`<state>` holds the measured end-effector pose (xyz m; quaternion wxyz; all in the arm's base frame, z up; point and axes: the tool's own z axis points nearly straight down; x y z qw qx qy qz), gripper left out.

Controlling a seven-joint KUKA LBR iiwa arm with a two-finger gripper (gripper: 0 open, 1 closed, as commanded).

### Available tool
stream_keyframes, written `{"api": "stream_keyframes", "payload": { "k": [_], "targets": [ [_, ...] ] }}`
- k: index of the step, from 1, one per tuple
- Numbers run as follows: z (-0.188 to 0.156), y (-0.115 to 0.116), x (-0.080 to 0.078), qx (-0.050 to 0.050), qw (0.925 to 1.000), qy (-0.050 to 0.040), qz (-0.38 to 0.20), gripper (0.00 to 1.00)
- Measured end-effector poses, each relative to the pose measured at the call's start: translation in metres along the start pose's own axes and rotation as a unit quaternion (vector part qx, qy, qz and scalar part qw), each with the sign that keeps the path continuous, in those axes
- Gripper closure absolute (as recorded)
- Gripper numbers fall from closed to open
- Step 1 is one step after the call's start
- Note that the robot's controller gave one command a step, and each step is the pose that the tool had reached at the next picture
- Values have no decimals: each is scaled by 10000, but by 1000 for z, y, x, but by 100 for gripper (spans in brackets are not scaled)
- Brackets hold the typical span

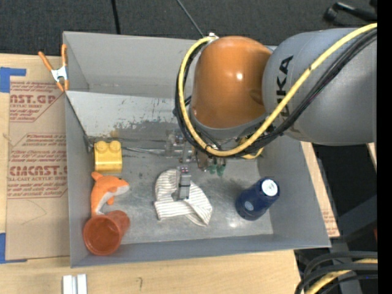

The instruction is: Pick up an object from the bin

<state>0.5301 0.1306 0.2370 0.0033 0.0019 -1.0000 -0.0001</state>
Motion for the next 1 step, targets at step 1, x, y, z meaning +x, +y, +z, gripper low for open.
{"api": "stream_keyframes", "payload": {
  "k": [1],
  "targets": [
    [-5,-1,-1,-7,10000,-40,13,0]
  ]
}}
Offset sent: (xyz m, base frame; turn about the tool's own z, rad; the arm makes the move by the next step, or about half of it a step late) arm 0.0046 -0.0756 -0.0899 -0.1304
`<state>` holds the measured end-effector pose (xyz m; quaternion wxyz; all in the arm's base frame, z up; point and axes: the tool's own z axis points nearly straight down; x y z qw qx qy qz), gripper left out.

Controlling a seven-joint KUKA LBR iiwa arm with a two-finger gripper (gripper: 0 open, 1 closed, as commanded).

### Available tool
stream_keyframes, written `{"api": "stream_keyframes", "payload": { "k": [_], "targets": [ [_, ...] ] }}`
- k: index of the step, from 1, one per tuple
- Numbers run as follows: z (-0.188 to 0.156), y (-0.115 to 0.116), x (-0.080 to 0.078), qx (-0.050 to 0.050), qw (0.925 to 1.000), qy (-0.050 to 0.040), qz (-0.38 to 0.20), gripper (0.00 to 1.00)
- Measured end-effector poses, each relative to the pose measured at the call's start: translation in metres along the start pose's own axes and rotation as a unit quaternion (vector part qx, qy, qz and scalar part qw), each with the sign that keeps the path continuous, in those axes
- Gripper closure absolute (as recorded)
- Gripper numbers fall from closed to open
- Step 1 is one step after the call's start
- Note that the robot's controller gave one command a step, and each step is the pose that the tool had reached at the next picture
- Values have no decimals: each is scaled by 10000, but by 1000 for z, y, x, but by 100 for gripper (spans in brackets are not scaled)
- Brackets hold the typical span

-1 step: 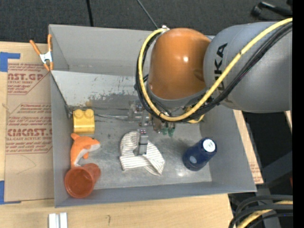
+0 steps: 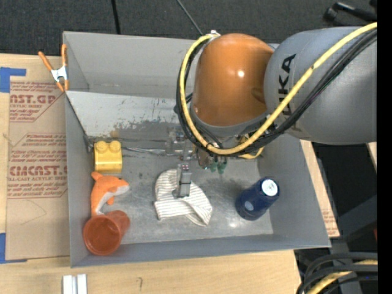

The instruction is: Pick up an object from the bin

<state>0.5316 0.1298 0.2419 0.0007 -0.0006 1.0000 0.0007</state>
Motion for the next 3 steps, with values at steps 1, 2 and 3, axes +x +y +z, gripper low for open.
{"api": "stream_keyframes", "payload": {
  "k": [1,2,3],
  "targets": [
    [40,-31,-2,-4,9995,-32,-323,0],
    [90,-29,-15,5,10000,-15,8,0],
    [144,-42,-48,1,10000,-23,-89,0]
  ]
}}
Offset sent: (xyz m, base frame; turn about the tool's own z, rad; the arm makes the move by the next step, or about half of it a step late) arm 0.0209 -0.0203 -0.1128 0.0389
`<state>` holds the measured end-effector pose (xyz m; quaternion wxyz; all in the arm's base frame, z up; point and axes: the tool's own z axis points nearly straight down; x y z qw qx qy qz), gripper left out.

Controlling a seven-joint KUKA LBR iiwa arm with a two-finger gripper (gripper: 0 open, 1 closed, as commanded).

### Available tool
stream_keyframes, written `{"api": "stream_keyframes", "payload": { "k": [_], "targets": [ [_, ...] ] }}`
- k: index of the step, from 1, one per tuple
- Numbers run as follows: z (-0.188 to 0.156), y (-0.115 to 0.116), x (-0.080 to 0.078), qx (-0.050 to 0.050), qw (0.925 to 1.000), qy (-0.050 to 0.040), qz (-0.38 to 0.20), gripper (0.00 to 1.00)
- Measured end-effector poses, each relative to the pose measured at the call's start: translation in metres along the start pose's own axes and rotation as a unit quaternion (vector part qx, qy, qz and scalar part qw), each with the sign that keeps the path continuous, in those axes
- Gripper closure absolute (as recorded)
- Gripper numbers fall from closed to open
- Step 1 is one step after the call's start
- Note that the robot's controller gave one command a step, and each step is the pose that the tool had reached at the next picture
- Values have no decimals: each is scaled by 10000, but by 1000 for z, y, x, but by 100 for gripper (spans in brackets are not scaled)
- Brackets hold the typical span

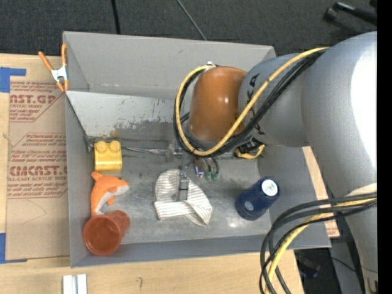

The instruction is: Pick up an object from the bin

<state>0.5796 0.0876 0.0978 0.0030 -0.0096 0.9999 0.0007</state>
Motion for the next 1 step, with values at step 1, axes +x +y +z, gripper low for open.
{"api": "stream_keyframes", "payload": {
  "k": [1],
  "targets": [
    [21,-9,15,-2,9985,30,551,100]
  ]
}}
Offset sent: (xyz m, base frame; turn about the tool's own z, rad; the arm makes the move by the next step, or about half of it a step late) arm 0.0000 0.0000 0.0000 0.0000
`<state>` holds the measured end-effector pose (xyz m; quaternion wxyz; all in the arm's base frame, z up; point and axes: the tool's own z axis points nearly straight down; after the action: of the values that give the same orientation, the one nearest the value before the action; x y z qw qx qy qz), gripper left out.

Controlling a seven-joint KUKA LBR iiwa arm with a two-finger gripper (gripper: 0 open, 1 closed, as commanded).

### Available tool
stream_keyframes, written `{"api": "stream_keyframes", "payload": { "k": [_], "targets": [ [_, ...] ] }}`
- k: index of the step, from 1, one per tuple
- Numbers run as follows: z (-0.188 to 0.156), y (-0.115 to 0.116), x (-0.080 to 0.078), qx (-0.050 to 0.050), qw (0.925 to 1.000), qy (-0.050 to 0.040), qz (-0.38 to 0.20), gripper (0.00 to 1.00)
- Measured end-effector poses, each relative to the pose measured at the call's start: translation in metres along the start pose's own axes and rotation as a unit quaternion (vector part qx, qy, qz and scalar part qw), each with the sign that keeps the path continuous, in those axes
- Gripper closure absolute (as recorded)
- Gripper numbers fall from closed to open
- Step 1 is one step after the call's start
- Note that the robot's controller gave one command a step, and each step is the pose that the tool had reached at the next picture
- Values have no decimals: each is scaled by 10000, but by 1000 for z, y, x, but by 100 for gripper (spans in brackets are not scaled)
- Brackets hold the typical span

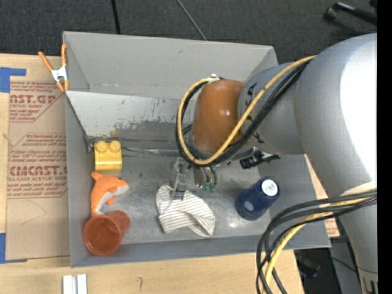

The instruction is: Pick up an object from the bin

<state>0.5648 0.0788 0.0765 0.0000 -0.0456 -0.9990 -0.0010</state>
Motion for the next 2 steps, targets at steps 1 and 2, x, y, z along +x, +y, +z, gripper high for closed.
{"api": "stream_keyframes", "payload": {
  "k": [1,2],
  "targets": [
    [0,0,0,1,10000,2,0,0],
    [0,0,0,1,10000,2,0,0]
  ]
}}
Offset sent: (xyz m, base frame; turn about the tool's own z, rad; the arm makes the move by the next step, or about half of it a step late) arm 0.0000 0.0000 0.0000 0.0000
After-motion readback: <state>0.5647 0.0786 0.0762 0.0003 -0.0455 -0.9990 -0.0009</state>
